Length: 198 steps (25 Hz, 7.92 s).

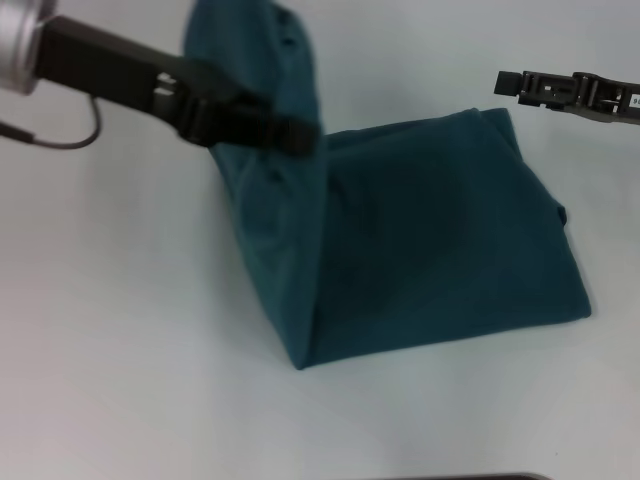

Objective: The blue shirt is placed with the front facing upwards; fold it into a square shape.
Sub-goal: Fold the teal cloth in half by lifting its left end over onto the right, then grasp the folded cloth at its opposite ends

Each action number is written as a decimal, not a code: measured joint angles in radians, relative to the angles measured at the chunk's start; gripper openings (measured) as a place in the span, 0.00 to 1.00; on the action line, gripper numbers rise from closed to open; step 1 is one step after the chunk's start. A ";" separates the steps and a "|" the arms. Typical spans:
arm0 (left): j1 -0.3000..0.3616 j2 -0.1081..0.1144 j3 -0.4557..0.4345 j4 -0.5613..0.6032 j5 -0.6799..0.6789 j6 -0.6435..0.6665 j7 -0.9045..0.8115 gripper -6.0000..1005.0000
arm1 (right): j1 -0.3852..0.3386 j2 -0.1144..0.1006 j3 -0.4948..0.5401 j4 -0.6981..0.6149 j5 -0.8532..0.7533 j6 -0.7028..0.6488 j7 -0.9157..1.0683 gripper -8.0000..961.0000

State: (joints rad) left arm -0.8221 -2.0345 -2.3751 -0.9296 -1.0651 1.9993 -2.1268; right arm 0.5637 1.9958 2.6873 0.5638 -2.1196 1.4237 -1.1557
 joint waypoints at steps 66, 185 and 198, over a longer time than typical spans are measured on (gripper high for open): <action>0.243 -0.027 0.271 0.179 -0.177 -0.423 0.015 0.92 | -0.018 -0.034 0.004 0.069 0.001 0.025 -0.004 0.79; 0.080 0.058 0.185 0.305 0.162 -0.676 -0.255 0.02 | -0.081 -0.043 -0.001 0.086 0.000 0.056 0.036 0.79; 0.042 0.070 0.186 0.306 0.249 -0.717 -0.271 0.03 | -0.072 -0.040 -0.007 0.077 -0.002 0.055 0.038 0.79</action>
State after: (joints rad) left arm -0.7800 -1.9642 -2.1888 -0.6239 -0.8158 1.2822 -2.3974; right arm 0.4917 1.9556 2.6805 0.6411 -2.1213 1.4791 -1.1181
